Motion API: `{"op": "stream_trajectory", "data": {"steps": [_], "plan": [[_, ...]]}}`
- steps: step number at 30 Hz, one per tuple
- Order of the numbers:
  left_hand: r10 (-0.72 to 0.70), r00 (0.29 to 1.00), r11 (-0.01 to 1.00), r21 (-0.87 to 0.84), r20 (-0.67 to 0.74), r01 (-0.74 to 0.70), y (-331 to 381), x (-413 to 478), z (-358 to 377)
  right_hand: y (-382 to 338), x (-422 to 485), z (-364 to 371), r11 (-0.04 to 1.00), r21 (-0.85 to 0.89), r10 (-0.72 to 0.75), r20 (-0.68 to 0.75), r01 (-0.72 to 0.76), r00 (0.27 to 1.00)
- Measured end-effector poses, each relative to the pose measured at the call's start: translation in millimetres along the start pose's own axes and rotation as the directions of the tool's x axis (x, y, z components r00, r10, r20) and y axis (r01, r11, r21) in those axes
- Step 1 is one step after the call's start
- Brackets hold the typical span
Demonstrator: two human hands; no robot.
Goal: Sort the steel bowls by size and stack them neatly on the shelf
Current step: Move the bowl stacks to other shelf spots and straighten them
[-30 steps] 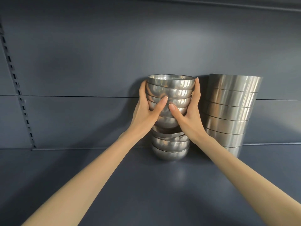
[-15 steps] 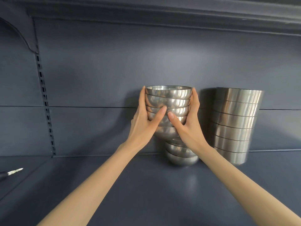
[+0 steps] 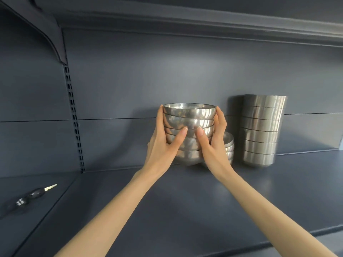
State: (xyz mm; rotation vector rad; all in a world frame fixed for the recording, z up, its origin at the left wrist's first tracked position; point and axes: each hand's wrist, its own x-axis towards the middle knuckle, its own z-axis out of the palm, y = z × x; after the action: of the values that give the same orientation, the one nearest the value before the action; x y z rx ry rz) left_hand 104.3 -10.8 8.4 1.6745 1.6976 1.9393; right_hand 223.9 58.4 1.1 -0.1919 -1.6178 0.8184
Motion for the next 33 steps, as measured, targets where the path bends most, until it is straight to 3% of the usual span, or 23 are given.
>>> {"op": "stream_trajectory", "data": {"steps": [9, 21, 33], "plan": [[0.019, 1.0, 0.997, 0.076, -0.012, -0.018, 26.5, -30.0, -30.7, -34.1, -21.6, 21.4, 0.991, 0.09, 0.107, -0.042, -0.103, 0.993], [-0.054, 0.993, 0.989, 0.135, -0.102, 0.067, 60.1, -89.3, -57.3, -69.0, -56.7, 31.5, 0.971, 0.19, 0.127, 0.106, -0.146, 0.986], [-0.028, 0.981, 0.976, 0.205, -0.193, 0.068, 69.6, -136.7, -158.2, -117.7, -93.8, 123.1, 0.94, 0.312, 0.085, 0.181, -0.139, 0.98]]}}
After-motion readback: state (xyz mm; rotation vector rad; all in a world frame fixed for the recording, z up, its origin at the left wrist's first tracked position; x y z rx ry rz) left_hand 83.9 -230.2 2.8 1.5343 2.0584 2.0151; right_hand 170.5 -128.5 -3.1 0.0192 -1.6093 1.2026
